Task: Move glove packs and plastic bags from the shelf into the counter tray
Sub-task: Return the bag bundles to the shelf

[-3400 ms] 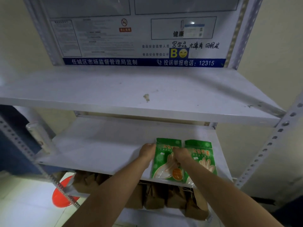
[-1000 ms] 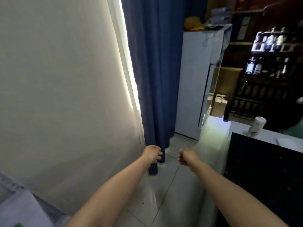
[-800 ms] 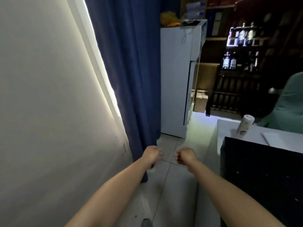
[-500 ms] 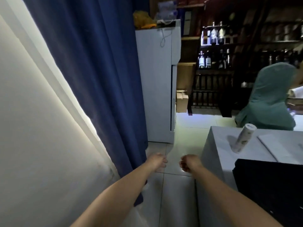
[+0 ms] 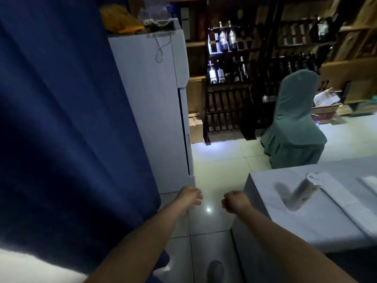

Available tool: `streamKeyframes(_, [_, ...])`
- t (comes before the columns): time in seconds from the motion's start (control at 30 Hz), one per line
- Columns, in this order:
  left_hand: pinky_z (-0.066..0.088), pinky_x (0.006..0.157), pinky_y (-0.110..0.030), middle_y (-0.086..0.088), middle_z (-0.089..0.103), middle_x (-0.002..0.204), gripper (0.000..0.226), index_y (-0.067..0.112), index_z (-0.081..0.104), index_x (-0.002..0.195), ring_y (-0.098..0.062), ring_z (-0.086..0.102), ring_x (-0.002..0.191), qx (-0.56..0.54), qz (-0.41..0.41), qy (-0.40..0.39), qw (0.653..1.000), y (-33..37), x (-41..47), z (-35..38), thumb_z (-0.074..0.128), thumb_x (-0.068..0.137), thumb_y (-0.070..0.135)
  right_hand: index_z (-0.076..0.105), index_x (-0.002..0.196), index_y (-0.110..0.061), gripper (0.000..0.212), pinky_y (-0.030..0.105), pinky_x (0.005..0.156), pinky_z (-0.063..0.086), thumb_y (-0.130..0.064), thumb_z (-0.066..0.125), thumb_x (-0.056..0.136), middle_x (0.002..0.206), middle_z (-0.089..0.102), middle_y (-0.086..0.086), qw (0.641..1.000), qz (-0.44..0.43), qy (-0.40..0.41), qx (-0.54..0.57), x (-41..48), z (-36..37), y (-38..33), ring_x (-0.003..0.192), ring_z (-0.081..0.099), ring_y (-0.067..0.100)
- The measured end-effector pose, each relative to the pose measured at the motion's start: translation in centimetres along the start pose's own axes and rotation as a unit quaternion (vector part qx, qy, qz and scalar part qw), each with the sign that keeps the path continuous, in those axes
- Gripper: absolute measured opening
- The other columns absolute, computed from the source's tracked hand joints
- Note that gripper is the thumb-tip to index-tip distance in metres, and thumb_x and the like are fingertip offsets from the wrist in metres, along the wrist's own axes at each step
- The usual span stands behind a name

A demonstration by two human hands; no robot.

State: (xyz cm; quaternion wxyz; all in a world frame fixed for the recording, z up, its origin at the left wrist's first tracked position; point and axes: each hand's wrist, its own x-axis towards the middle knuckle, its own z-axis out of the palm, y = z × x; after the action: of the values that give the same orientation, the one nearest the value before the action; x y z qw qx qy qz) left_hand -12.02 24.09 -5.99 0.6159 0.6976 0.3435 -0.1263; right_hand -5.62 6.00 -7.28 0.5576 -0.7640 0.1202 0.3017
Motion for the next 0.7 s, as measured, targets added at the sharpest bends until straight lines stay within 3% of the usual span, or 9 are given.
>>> streamKeyframes(0.17, [0.046, 0.069, -0.026, -0.007, 0.07, 0.098, 0.016, 0.008, 0.064, 0.105, -0.021, 0.064, 0.08, 0.005, 0.008, 0.005, 1.0, 6.9, 7.7, -0.8, 0.055, 0.097, 0.018, 0.056, 0.079, 0.001, 0.014, 0.031, 0.056, 0.048, -0.001, 0.051, 0.092, 0.07, 0.065, 0.019, 0.999, -0.03, 0.015, -0.004, 8.1, 0.0, -6.4, 0.057, 0.061, 0.025])
streamKeyframes(0.43, [0.045, 0.071, -0.028, -0.004, 0.075, 0.072, 0.008, 0.008, 0.061, 0.095, -0.021, 0.07, 0.067, 0.019, 0.016, -0.025, 0.999, 18.1, 19.3, -1.4, 0.058, 0.096, 0.016, 0.056, 0.078, -0.001, 0.012, 0.029, 0.052, 0.048, -0.007, 0.051, 0.087, 0.065, 0.069, 0.019, 0.999, -0.03, 0.032, 0.026, 19.7, -1.6, -15.9, 0.058, 0.061, 0.029])
streamKeyframes(0.7, [0.045, 0.062, -0.025, -0.014, 0.076, 0.082, 0.007, 0.005, 0.062, 0.091, -0.025, 0.072, 0.071, 0.07, 0.035, -0.057, 0.995, 26.5, 32.0, 1.9, 0.058, 0.092, 0.01, 0.058, 0.087, -0.001, 0.007, 0.028, 0.054, 0.051, -0.003, 0.052, 0.088, 0.073, 0.069, 0.021, 0.994, 0.014, 0.078, 0.08, 30.4, -5.4, -21.2, 0.059, 0.062, 0.028])
